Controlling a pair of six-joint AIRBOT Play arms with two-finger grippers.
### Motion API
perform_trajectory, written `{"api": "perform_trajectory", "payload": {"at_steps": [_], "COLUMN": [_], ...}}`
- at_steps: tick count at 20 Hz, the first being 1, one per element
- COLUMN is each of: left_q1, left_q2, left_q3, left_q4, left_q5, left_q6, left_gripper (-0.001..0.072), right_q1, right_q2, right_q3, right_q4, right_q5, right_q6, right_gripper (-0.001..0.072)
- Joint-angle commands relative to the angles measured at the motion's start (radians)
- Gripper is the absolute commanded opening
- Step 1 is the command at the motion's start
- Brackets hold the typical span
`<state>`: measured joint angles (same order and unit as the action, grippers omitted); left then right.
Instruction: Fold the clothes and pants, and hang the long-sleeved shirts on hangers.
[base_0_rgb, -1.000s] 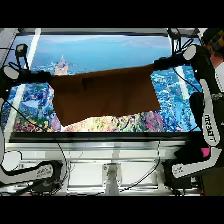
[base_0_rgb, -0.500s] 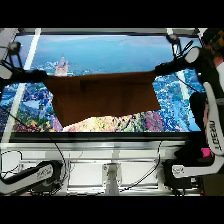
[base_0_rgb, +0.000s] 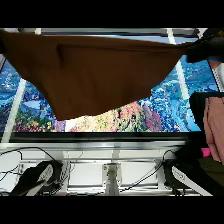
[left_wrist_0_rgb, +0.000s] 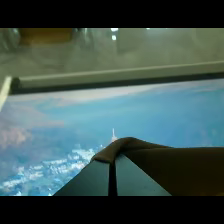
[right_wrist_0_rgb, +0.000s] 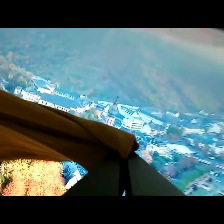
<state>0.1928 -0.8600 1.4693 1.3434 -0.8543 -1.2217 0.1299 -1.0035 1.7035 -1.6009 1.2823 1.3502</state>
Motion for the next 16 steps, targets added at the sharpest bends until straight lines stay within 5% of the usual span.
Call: {"api": "perform_trajectory", "payload": {"at_steps": [1, 9, 16], "left_q1": [0.000, 0.000, 0.000], "left_q2": [0.133, 0.369, 0.079], "left_q3": [0.047, 0.048, 0.048], "left_q4": [-0.011, -0.080, -0.081], "left_q5": [-0.119, -0.104, 0.043], "left_q6": [0.006, -0.006, -0.021], "left_gripper": [0.0011, 0.0011, 0.0011], "right_q1": [0.097, 0.218, 0.211], "right_q2": [0.129, 0.142, -0.054], "right_q3": [0.123, 0.336, 0.335], "right_q4": [-0.111, -0.056, -0.309], "right_q5": [0.170, 0.264, -0.049], "right_q6": [0.072, 0.132, 0.019], "right_gripper": [0.0009, 0.0008, 0.0009]}}
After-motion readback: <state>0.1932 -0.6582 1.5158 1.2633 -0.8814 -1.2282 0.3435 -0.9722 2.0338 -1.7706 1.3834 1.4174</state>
